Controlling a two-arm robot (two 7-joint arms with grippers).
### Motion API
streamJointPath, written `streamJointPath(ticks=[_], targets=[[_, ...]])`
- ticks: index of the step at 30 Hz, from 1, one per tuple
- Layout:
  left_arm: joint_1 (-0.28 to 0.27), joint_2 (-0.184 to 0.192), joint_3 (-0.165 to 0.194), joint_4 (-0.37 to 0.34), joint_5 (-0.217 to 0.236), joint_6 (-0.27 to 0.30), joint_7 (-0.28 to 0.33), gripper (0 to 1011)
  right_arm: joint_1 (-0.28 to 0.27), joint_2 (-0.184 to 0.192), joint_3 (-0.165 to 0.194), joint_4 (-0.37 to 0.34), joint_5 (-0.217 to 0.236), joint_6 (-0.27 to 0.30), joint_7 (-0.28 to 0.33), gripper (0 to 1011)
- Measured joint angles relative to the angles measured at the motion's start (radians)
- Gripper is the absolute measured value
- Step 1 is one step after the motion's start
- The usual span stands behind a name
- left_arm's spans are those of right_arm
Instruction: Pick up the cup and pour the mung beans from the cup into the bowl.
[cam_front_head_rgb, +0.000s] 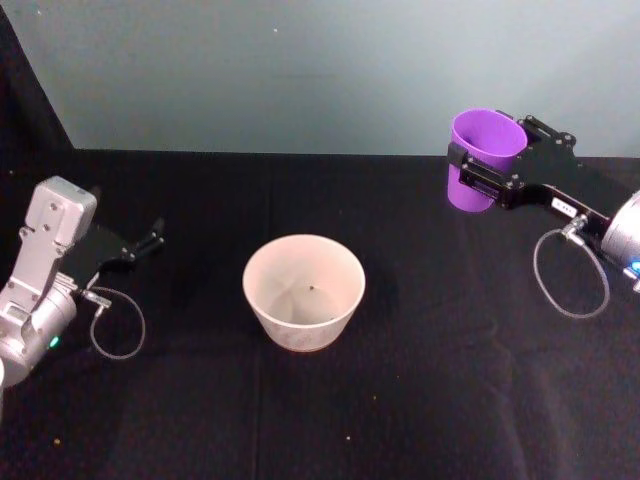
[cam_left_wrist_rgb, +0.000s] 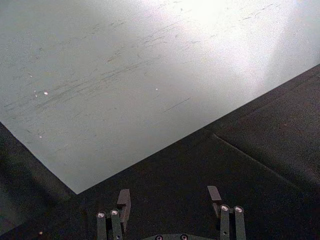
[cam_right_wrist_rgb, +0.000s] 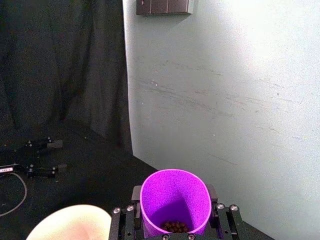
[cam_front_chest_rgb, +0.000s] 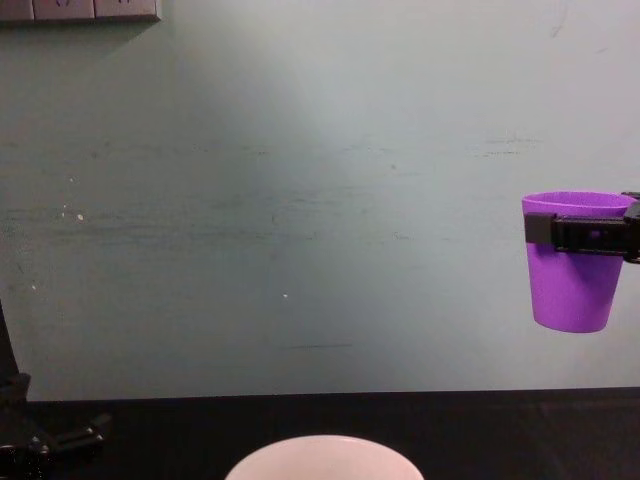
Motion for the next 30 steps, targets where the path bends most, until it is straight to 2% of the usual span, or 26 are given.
streamJointPath(ticks=[30], targets=[[0.000, 0.000, 0.000, 0.000, 0.000, 0.000, 0.000, 1000, 0.000, 0.000, 0.000, 0.000, 0.000, 0.000, 0.000, 742]])
